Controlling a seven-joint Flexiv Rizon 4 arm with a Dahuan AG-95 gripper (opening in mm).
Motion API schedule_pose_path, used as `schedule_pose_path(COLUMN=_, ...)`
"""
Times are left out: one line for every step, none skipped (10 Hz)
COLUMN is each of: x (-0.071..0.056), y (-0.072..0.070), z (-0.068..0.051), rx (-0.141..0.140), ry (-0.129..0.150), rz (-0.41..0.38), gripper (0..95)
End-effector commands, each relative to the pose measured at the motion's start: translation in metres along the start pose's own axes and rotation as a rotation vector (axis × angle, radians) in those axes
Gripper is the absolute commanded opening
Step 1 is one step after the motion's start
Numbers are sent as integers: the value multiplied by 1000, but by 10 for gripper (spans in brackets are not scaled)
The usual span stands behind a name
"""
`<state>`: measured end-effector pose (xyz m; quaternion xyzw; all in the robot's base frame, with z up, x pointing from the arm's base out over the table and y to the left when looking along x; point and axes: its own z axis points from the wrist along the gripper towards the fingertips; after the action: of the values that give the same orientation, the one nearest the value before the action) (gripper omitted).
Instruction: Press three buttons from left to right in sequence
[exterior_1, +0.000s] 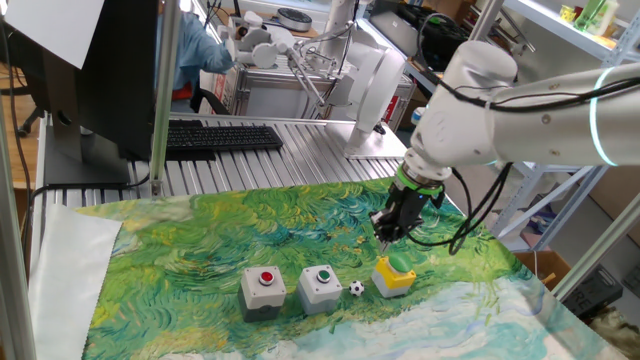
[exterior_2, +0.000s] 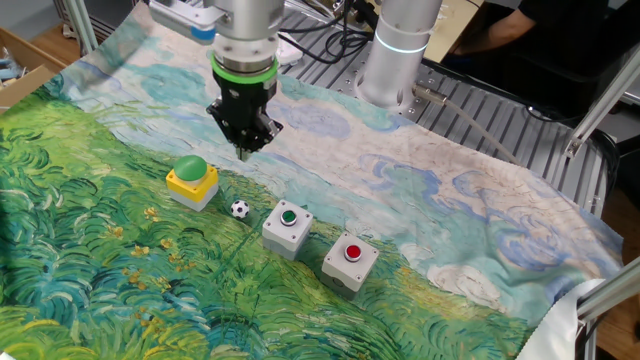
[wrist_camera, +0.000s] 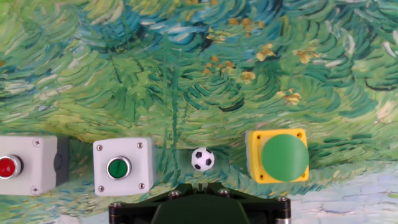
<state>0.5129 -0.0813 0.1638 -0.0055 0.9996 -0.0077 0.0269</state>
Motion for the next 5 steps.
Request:
schedule_pose_path(x=3, y=1, z=-2, rx=-5, ry=4, rz=-23, gripper=0)
schedule_pose_path(x=0, y=1, z=-2, rx=-5, ry=10, rz=-39, gripper=0)
schedule_pose_path(x=-1, y=1, z=-2, rx=-6, ry=10, rz=-39, gripper=0)
schedule_pose_path(x=-1, y=1, z=-3, rx=-4, ry=12, rz=-38, gripper=0)
schedule_pose_path(x=0, y=1, z=-4, rx=-1, ry=11, rz=-34, gripper=0)
